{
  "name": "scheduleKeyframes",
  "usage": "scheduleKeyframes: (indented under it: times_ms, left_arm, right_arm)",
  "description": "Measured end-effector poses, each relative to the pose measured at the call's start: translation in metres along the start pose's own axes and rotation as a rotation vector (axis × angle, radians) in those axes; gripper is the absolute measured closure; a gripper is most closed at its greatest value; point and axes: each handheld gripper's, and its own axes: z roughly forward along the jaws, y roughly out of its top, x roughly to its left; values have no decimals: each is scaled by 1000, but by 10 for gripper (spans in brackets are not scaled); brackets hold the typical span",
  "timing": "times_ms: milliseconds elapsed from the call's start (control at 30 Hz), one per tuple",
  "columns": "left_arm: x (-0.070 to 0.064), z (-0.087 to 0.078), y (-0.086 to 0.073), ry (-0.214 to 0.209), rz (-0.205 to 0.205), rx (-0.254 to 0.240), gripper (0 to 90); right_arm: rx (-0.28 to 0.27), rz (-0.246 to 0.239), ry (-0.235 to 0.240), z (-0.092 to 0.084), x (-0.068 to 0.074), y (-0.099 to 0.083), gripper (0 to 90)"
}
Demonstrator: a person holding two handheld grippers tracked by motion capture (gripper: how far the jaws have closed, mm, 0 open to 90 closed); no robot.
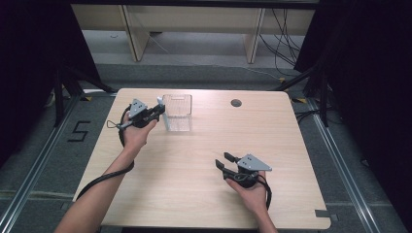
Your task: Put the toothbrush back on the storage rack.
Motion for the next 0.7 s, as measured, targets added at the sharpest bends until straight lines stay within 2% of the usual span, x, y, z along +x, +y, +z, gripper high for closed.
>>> scheduleKeyframes:
  times_ms: [100, 200, 300, 433, 467, 533, 600, 700]
  left_arm:
    - [-1, -2, 0, 4, -2, -6, 712]
    - [0, -4, 1, 6, -4, -3, 605]
    - [-2, -8, 1, -10, -7, -1, 487]
    - [-6, -11, 1, -3, 14, 18, 363]
    - [-7, -12, 1, -2, 22, 20, 340]
    - [-8, -13, 0, -3, 27, 29, 310]
    - [-10, -15, -1, -7, 33, 32, 286]
    - [-13, -20, -2, -8, 40, 34, 262]
  right_arm:
    - [0, 1, 0, 0, 0, 0, 526]
    - [0, 1, 0, 0, 0, 0, 525]
    - [1, -5, -2, 0, 0, 0, 525]
    - [2, -10, -7, -1, -1, 0, 524]
    - [0, -18, -8, -1, -1, 1, 524]
    - [9, 3, -6, -2, 0, 1, 523]
    - [-9, -28, -6, -1, -2, 1, 523]
    - [1, -14, -10, -2, -1, 0, 523]
